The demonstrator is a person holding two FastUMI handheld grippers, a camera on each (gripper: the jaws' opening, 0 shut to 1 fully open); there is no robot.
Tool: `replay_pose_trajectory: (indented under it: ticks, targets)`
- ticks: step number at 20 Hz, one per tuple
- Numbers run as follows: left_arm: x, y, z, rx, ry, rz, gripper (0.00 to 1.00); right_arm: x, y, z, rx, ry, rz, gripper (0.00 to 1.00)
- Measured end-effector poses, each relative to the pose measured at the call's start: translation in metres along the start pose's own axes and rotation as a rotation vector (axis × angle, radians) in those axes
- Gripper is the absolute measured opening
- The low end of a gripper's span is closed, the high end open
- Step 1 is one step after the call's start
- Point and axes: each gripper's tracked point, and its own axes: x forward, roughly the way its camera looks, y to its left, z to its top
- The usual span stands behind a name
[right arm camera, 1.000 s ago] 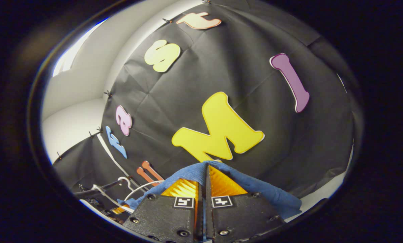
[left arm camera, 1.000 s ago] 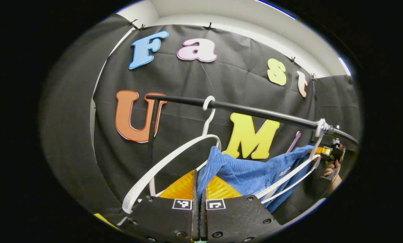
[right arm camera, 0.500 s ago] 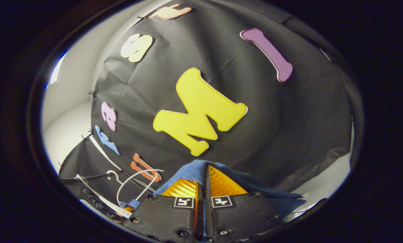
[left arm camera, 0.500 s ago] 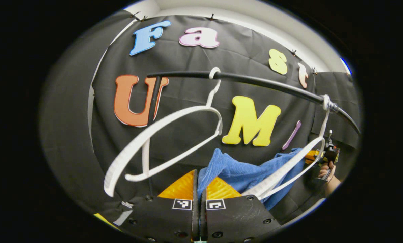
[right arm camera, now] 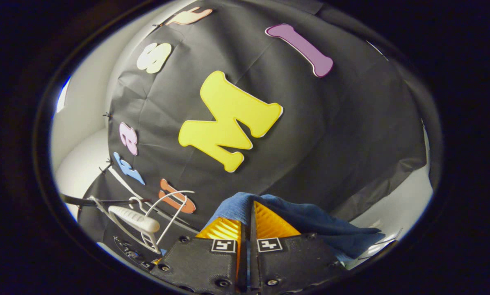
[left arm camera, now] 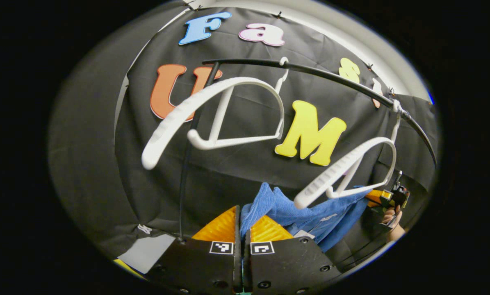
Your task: Grasp the clothes on the hanger with both hands and then place them into the laundry hamper below.
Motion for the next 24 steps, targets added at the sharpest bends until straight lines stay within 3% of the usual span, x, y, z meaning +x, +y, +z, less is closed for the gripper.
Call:
replay_pose_trajectory:
  ticks: [9,12,13,16,19,24]
  targets:
    - [-0.043,-0.004,-0.048,-0.065,0.05,0.01,0.01,-0.037,-0.01,-0.069,0.041,0.077,0.0,0.06]
    - [-0.06,-0.031,-0.062,-0.024,0.055,-0.027,0.01,-0.062,0.016,-0.1,0.103,0.108,0.085,0.02]
    - [-0.064,-0.04,-0.067,-0.005,0.058,-0.036,0.01,-0.068,0.022,-0.112,0.113,0.12,0.097,0.05]
    - [-0.072,-0.065,-0.07,0.037,0.061,-0.068,0.01,-0.077,0.028,-0.146,0.081,0.183,0.1,0.01]
    - [-0.078,-0.088,-0.067,0.043,0.051,-0.099,0.02,-0.082,0.044,-0.169,0.044,0.238,0.112,0.05]
    - [-0.089,-0.123,-0.067,0.061,0.046,-0.151,0.02,-0.082,0.087,-0.227,0.021,0.349,0.183,0.05]
